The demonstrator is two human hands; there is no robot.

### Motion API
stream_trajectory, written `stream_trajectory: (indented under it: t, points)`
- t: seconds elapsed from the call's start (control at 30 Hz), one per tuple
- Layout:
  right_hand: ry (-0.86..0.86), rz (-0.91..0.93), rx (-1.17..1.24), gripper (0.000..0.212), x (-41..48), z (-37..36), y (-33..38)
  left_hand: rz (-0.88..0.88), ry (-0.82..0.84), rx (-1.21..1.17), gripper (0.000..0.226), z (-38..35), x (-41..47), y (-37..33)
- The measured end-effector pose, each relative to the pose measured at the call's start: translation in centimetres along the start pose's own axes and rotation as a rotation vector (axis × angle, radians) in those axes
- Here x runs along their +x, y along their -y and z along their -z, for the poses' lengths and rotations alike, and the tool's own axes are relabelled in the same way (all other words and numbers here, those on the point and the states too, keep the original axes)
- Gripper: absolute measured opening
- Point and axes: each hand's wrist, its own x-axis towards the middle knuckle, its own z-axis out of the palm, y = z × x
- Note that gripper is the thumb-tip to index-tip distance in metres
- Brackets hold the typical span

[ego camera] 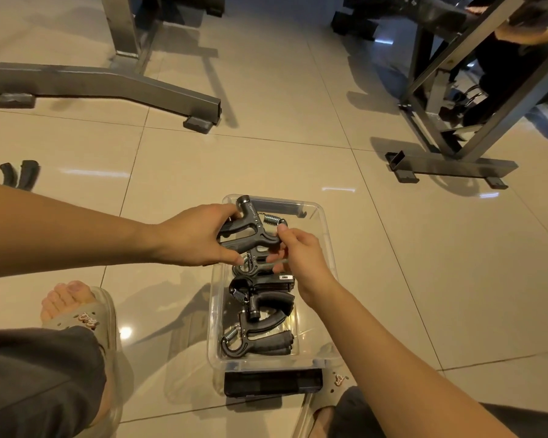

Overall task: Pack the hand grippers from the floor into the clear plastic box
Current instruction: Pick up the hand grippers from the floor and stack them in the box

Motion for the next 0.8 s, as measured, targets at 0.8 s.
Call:
stream_trajectory:
  t: [0.8]
  points:
    - [0.088,0.059,0.005,0.038,0.4,0.7,0.9,0.064,-0.171,-0.048,0.020,0.9,1.2,0.4]
